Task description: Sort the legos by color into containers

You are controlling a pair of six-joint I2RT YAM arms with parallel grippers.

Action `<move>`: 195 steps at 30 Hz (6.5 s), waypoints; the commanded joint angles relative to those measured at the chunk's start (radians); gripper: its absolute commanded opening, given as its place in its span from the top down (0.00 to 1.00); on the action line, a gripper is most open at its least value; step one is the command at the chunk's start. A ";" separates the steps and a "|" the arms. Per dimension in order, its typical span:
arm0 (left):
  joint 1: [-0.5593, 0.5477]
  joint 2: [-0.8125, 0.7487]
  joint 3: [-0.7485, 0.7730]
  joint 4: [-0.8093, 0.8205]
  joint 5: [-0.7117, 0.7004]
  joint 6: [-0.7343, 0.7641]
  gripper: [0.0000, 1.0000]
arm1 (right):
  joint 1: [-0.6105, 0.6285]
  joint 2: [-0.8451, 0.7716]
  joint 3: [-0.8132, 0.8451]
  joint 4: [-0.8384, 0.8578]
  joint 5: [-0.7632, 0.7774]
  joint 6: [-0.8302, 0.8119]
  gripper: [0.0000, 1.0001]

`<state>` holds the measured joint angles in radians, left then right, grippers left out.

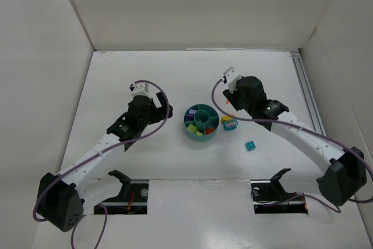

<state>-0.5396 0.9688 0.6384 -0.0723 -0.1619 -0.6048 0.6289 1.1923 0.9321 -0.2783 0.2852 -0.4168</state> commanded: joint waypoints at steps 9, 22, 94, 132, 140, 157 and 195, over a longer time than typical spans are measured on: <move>0.113 0.110 0.133 0.029 0.090 0.040 0.00 | -0.112 0.358 0.278 -0.228 -0.024 0.339 0.48; 0.122 0.139 0.095 0.068 0.136 0.020 0.00 | -0.132 0.608 0.289 -0.062 -0.104 0.429 0.50; 0.122 0.002 -0.009 0.077 0.197 -0.026 0.00 | 0.160 0.047 -0.110 0.214 -0.273 0.151 0.88; 0.122 0.100 0.037 0.086 0.170 -0.016 0.00 | -0.136 0.177 0.060 -0.038 -0.078 0.355 0.20; 0.122 0.143 0.058 0.068 0.160 -0.026 0.00 | -0.219 0.426 0.172 0.025 -0.078 0.487 0.20; 0.122 0.116 0.030 0.074 0.189 -0.044 0.00 | -0.268 0.680 0.237 0.142 -0.046 0.664 0.22; 0.122 0.015 -0.016 0.134 0.292 -0.012 0.00 | -0.028 0.283 0.085 0.263 -0.308 0.286 0.52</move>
<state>-0.4236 1.0065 0.6300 0.0158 0.1055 -0.6346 0.5648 1.4906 1.0191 -0.0669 0.0288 -0.1238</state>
